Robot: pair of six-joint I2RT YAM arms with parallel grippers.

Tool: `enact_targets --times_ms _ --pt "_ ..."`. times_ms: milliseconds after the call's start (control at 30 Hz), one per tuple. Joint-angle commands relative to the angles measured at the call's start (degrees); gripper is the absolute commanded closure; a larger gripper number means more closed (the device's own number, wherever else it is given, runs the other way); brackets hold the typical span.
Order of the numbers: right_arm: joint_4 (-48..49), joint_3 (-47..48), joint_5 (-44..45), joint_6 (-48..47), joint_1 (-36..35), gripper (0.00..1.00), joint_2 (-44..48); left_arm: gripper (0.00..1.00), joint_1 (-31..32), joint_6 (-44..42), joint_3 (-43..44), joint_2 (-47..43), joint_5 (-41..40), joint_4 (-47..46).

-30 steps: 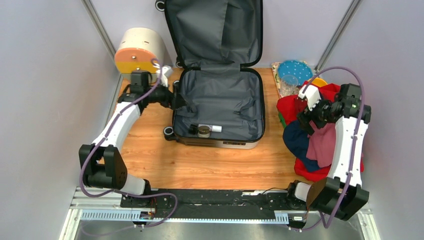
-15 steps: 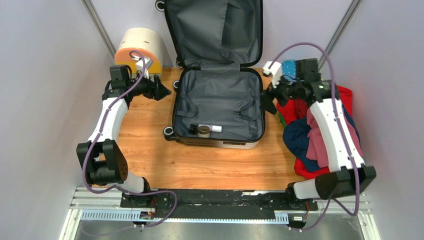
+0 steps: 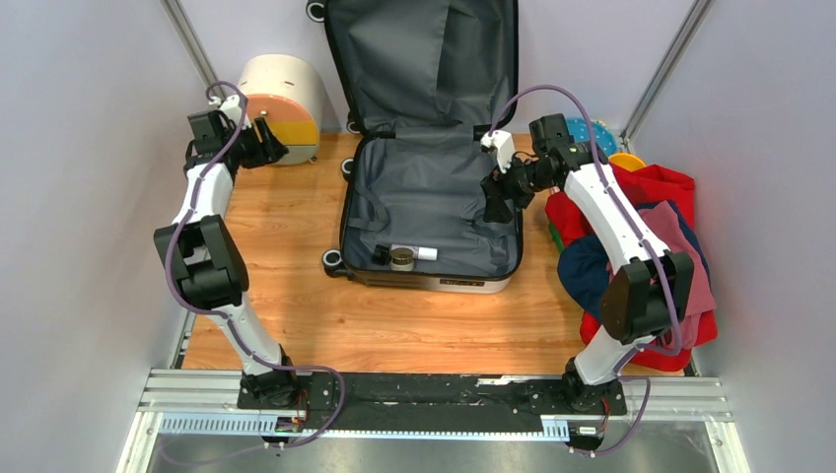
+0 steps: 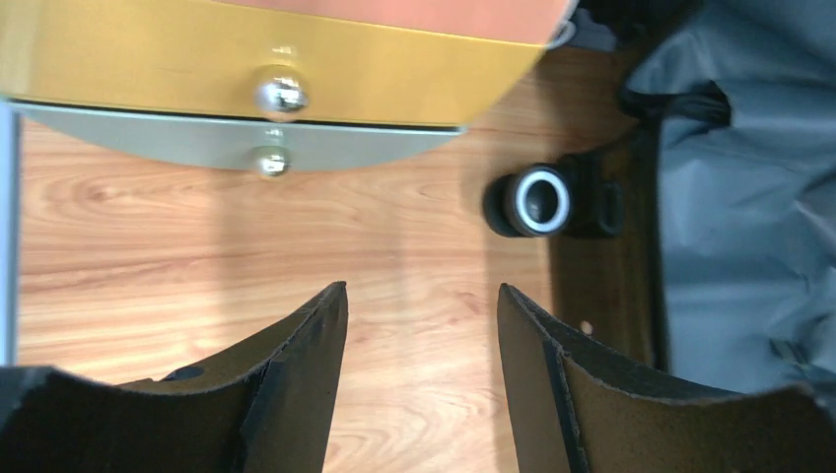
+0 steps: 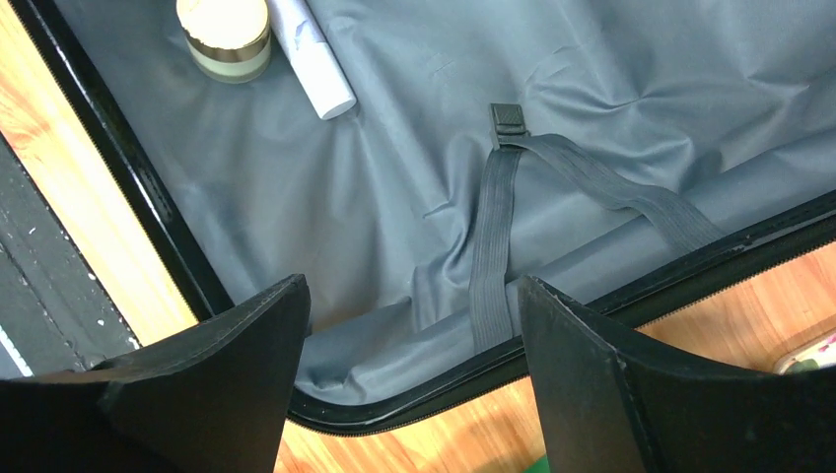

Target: Open, take out, and arrange the luggage

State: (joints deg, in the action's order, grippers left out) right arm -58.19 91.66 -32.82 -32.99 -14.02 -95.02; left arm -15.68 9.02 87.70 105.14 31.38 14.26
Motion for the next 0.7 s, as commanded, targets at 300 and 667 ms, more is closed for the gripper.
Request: enact_targets --times_ms 300,667 --pt "1.33 7.48 0.03 1.70 -0.04 0.20 -4.64 0.37 -4.27 -0.15 11.25 5.41 2.63 -15.65" --pt "-0.60 10.91 1.09 1.35 -0.13 0.20 -6.40 0.51 -4.35 3.11 18.47 13.07 1.93 -14.96"
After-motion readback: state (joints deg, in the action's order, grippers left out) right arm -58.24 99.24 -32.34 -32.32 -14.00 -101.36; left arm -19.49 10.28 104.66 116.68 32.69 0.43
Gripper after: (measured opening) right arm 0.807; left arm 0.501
